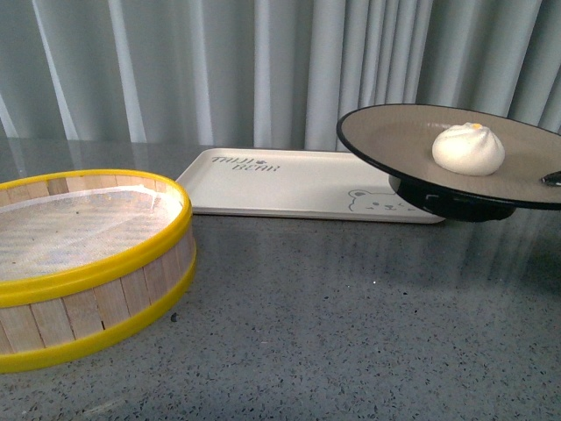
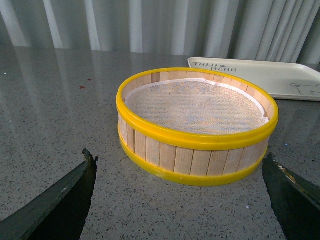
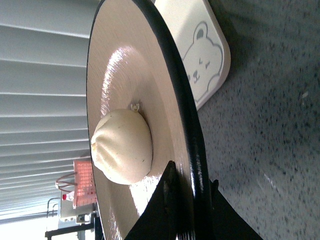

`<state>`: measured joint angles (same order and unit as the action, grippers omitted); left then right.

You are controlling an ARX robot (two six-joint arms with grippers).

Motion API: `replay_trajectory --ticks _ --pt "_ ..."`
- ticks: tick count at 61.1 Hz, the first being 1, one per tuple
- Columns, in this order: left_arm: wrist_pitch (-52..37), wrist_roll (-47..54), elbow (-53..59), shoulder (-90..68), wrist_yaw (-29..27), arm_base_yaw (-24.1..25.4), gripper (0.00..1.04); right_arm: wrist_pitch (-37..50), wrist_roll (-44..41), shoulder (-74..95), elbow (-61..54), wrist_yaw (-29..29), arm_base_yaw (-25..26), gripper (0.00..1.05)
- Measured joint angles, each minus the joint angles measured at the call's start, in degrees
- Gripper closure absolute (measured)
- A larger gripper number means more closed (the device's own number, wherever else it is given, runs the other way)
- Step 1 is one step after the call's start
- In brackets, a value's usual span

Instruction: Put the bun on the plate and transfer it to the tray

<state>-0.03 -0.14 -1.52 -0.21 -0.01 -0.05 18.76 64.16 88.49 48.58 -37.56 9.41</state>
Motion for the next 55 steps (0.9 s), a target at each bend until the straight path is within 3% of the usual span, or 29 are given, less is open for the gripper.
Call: replay_trajectory --ticks 14,30,55 --pt "0.0 0.0 0.0 0.0 0.0 0.0 0.07 -5.4 -3.8 11.6 15.2 0.4 0.4 1.01" --pt "0.0 0.0 0.0 0.0 0.0 0.0 0.07 -12.4 -8.9 24.9 35.0 -0.6 -2.8 1.01" --pt "0.0 0.0 0.0 0.0 0.0 0.0 0.07 -15.4 -1.9 37.3 51.4 -0.3 -4.9 1.01"
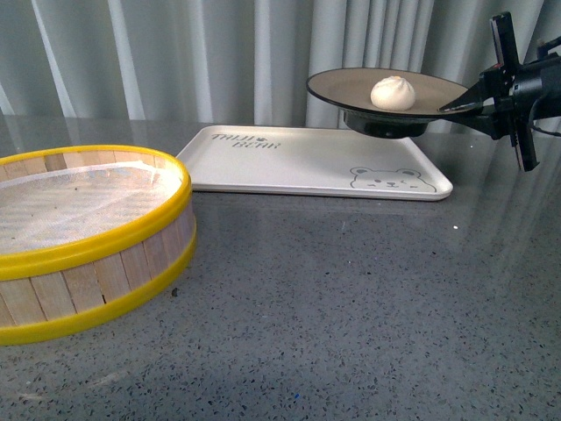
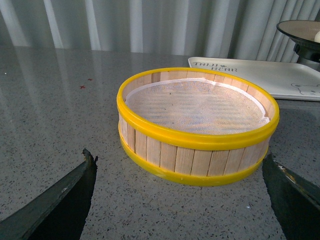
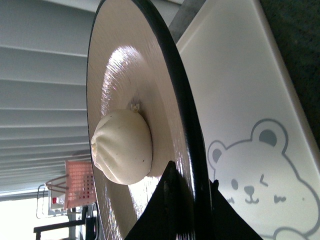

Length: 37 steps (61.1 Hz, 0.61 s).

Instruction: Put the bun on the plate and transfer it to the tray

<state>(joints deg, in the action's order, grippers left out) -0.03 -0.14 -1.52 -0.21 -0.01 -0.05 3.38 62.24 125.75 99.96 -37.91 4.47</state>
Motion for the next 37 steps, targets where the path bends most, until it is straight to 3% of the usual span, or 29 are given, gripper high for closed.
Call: replay_trajectory --ticks 37 --pt "0.0 0.0 0.0 0.0 0.0 0.0 0.07 -7.1 1.7 9.7 11.5 2.3 -5.7 1.01"
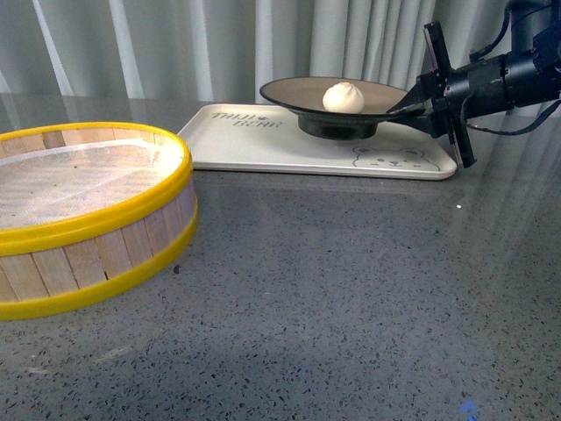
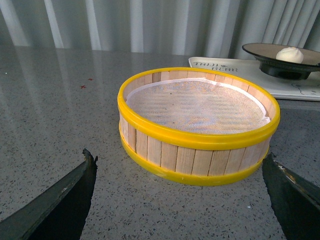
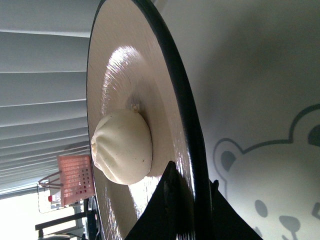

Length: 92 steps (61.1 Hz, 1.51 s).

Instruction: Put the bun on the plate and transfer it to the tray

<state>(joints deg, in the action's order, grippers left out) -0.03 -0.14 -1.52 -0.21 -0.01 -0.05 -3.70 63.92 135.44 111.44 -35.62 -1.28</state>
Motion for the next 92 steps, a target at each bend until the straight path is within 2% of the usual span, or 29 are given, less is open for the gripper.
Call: replay_trajectory --ticks 12,35,61,66,70,86,92 --pt "0.0 0.0 0.0 0.0 0.0 0.0 0.07 -2.9 -0.6 4.4 6.1 1.7 0.8 1.01" --pt "0.0 0.0 0.0 0.0 0.0 0.0 0.07 -4.8 -1.0 6.2 9.3 1.1 1.2 1.01" --pt "0.0 0.0 0.0 0.0 0.0 0.0 0.07 -5.4 -0.8 6.3 11.4 0.5 1.3 0.37" --pt "0.0 0.0 0.0 0.0 0.0 0.0 0.07 -5.0 -0.6 4.4 9.0 2.1 1.6 0.17" --pt "0.0 0.0 0.0 0.0 0.0 0.0 0.07 -4.7 -0.5 2.6 7.0 4.0 1.9 0.07" --pt "0.0 0.0 0.0 0.0 0.0 0.0 0.07 -2.2 -0.6 -7.1 -3.9 8.8 4.2 0.08" --pt "0.0 0.0 0.0 0.0 0.0 0.0 0.07 0.2 -2.5 -12.0 -9.4 12.9 5.2 0.08"
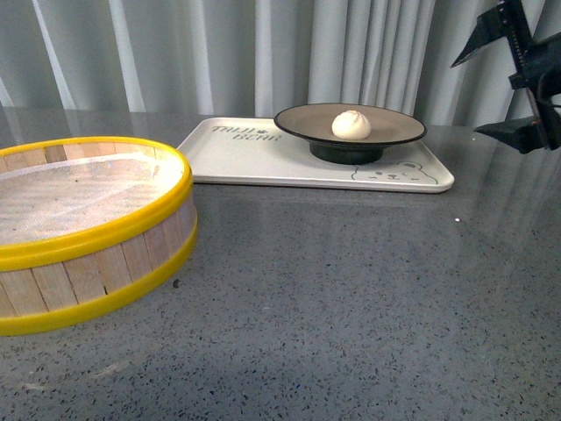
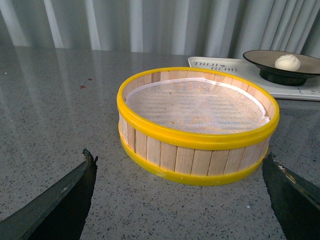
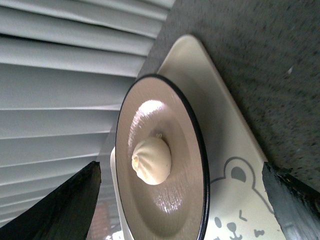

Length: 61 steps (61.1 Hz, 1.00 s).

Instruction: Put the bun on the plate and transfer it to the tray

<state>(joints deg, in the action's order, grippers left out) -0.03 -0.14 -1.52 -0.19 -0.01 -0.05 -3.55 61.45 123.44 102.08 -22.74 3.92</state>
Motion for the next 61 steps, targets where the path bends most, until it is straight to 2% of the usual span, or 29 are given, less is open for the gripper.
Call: replay_trajectory --ticks 5,8,11,14,18,23,33,40,49,61 --pt "0.0 0.0 0.0 0.0 0.0 0.0 0.07 4.8 -4.7 -6.4 -7.2 6.2 1.5 0.08" --pt "0.0 0.0 0.0 0.0 0.0 0.0 0.07 10.3 -9.6 -12.1 -13.5 11.9 3.1 0.08" --pt "0.0 0.0 0.0 0.0 0.0 0.0 0.07 18.3 -17.9 -21.7 -24.4 16.8 5.3 0.1" --pt "0.0 0.0 0.0 0.0 0.0 0.0 0.07 27.6 -31.2 -32.9 -37.1 13.6 6.8 0.21" --pt "0.0 0.0 0.0 0.0 0.0 0.0 0.07 33.6 -49.0 -50.4 -54.5 12.8 7.2 0.39" --pt "0.0 0.0 0.0 0.0 0.0 0.0 0.07 35.3 -55.6 -60.8 -66.1 11.8 7.1 0.54" --pt "0.0 0.0 0.0 0.0 -0.1 0.0 0.07 38.9 -59.9 -72.0 -86.0 11.3 7.4 0.82" --pt "0.0 0.0 0.0 0.0 0.0 0.0 0.07 45.0 -60.9 -78.9 -98.2 10.8 8.3 1.03" --pt "0.0 0.0 0.0 0.0 0.0 0.0 0.07 37.6 -61.1 -86.9 -101.8 9.7 8.8 1.03" --pt "0.0 0.0 0.0 0.0 0.0 0.0 0.07 29.1 -61.2 -97.7 -101.8 13.7 5.5 1.03"
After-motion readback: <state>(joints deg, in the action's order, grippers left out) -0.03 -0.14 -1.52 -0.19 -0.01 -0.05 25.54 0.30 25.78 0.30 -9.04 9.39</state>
